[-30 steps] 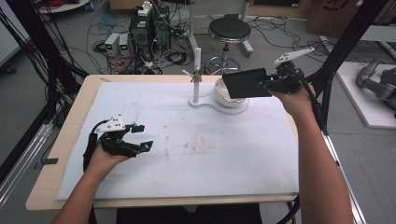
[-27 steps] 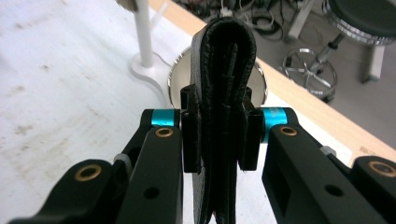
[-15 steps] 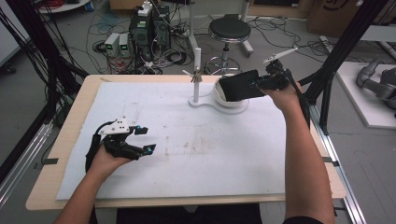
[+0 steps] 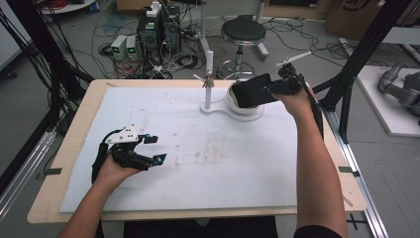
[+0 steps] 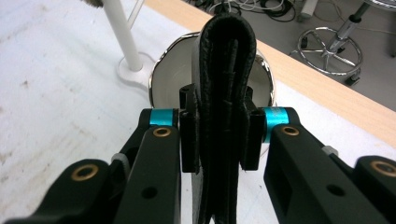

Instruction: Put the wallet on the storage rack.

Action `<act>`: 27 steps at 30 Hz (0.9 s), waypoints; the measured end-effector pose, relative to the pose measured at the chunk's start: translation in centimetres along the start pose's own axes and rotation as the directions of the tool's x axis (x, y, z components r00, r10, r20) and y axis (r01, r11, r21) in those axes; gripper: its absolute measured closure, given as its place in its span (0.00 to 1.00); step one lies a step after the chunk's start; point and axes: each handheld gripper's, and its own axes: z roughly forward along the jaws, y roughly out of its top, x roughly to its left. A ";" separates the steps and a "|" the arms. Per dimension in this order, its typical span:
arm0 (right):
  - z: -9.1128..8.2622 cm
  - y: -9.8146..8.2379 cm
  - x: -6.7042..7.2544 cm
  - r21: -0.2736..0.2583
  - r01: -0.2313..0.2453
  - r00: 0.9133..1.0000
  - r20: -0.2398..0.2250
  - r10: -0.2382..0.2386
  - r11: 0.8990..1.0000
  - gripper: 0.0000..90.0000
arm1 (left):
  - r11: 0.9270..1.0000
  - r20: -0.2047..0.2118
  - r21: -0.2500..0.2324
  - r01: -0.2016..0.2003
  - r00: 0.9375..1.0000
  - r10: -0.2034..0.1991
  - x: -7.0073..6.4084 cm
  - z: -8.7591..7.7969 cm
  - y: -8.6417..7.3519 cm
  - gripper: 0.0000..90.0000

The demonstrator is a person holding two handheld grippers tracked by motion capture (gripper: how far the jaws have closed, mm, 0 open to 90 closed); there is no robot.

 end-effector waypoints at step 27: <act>-0.6 -1.8 -2.2 -0.122 -0.105 0.959 0.249 0.133 0.987 0.50 | 1.000 0.002 -0.005 0.001 1.000 -0.001 0.2 -0.1 0.0 0.25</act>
